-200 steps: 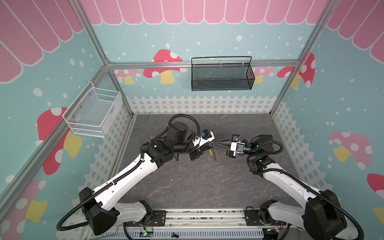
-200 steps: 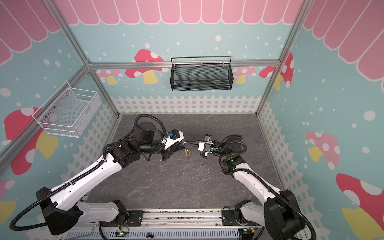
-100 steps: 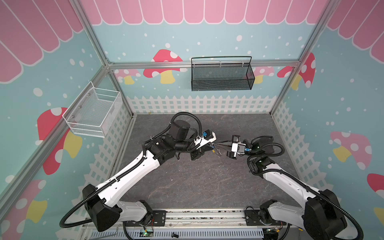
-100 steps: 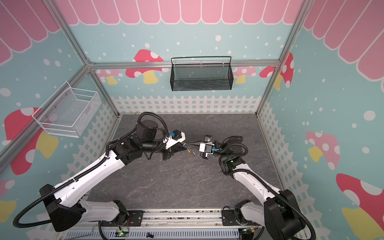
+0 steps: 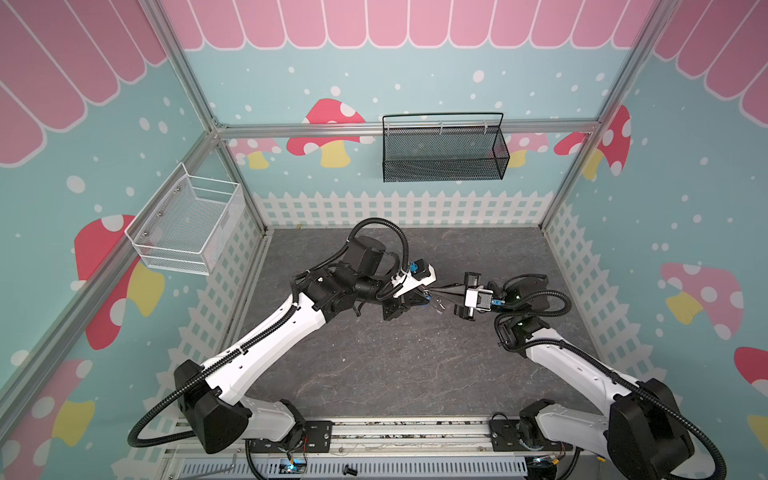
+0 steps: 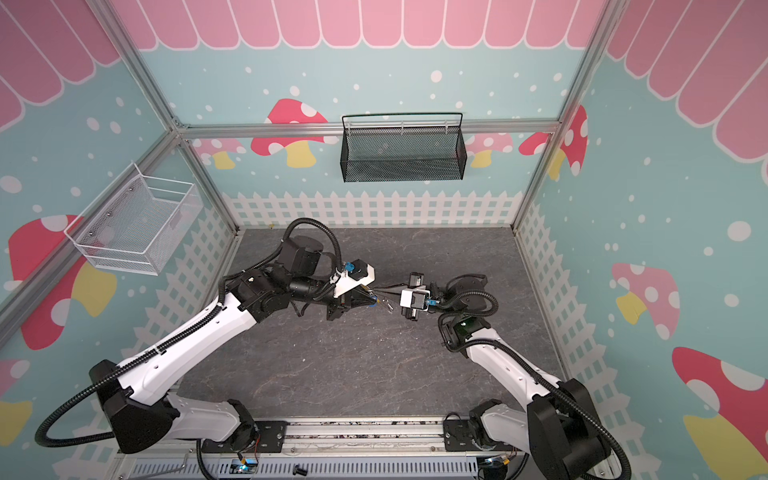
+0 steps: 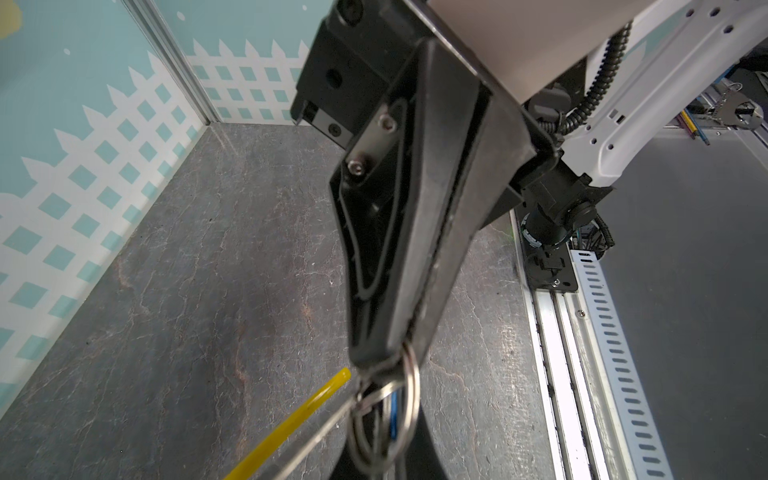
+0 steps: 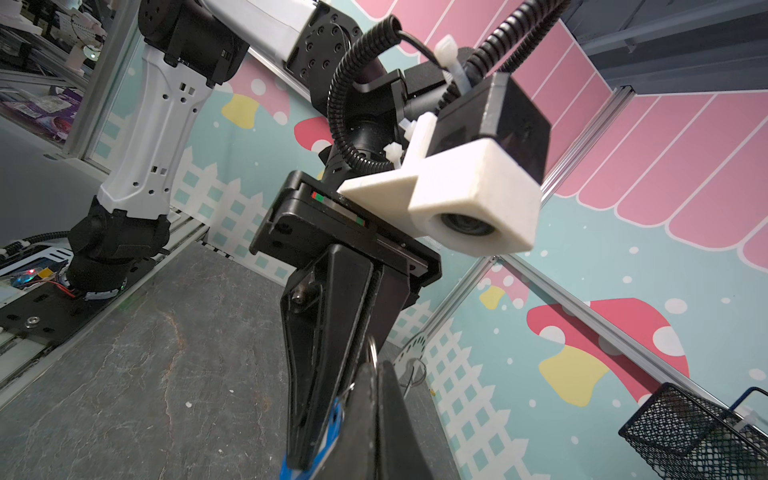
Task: Put the keys on the keyring
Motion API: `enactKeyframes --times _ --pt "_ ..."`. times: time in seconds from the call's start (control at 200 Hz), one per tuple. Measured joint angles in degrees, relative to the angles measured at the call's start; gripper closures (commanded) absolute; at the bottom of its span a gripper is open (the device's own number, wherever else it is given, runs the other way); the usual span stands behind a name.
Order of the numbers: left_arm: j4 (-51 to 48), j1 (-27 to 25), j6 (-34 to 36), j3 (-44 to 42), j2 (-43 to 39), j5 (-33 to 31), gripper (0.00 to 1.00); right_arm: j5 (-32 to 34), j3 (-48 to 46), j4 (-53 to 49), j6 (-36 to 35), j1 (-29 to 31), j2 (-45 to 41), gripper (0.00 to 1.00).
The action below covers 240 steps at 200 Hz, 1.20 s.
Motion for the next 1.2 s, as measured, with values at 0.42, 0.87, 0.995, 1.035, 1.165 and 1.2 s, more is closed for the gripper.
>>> enactKeyframes --times 0.42,0.87,0.995,1.035,1.165,1.2 --pt "-1.7 0.1 0.2 2.3 2.1 1.6 1.00 -0.3 -0.4 1.6 1.1 0.0 0.0 1.00" --pt "-4.0 0.1 0.5 3.5 2.1 -2.8 1.00 1.2 -1.0 1.8 0.6 -0.2 0.0 1.00" --pt "-5.6 0.0 1.3 4.0 0.9 -6.1 1.00 1.2 -1.0 1.7 0.3 -0.2 0.0 1.00" --pt "-6.3 0.0 1.6 4.4 0.6 -7.0 1.00 1.1 -1.0 1.7 0.2 -0.2 0.1 1.00" --pt "-7.3 0.0 2.4 5.8 0.2 -8.6 1.00 1.1 -1.0 1.5 -0.2 -0.3 0.4 1.00" --pt "-7.5 0.0 2.5 6.0 0.1 -8.9 1.00 1.1 -1.0 1.5 -0.3 -0.3 0.5 1.00"
